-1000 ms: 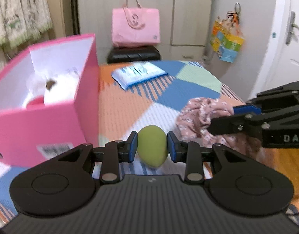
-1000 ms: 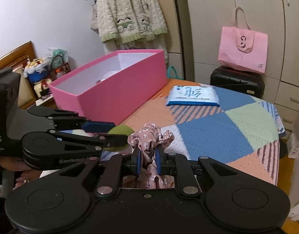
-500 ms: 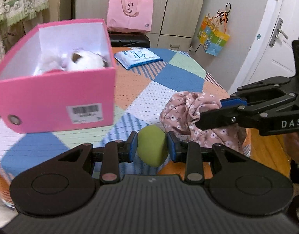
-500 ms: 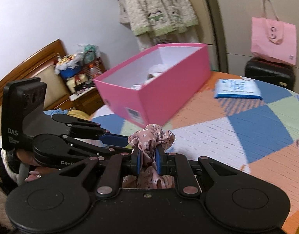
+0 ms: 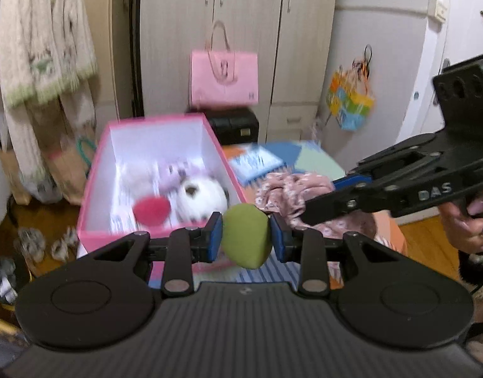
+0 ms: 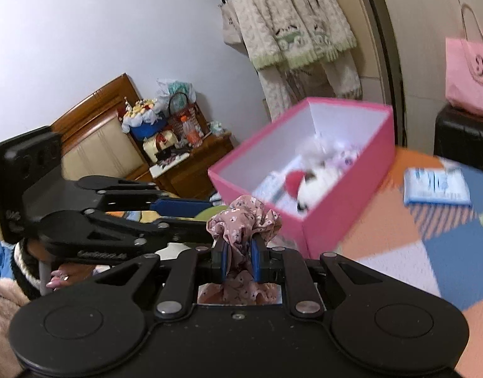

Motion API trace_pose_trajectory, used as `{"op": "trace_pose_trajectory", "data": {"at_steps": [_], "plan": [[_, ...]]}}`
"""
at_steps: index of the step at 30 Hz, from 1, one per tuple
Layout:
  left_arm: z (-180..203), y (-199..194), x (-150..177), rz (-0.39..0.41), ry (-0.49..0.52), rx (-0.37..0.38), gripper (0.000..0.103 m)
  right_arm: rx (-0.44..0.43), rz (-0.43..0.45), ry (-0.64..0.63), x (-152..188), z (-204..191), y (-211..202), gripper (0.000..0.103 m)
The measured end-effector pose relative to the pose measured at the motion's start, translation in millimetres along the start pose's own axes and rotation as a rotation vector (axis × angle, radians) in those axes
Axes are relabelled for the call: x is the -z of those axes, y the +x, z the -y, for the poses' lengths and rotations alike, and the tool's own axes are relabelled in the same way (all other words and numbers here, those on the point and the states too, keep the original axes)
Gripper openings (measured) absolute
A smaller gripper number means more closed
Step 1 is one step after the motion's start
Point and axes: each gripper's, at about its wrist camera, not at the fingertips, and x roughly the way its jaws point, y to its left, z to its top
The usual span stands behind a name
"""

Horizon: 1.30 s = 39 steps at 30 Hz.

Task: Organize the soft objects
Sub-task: 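Lift the floral cloth and green sponge and carry both over the pink box, then lower the cloth and green sponge into the box and open both grippers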

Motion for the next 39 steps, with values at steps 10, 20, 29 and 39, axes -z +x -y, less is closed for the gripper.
{"op": "trace_pose_trajectory", "data": {"at_steps": [10, 20, 29, 39], "plan": [[-35, 11, -48, 0.154, 0.009, -0.05, 0.032, 0.07, 0.047, -0.154, -70, -23, 14, 0.019], [-96, 91, -80, 0.111, -0.096, -0.094, 0.032, 0.065, 0.082, -0.111, -124, 34, 78, 0.019], [-131, 164, -75, 0.0, -0.156, -0.115, 0.032, 0.096, -0.012, -0.06, -132, 86, 149, 0.019], [-142, 206, -72, -0.138, -0.102, -0.211, 0.032, 0.181, -0.076, -0.107, -133, 109, 191, 0.019]]}}
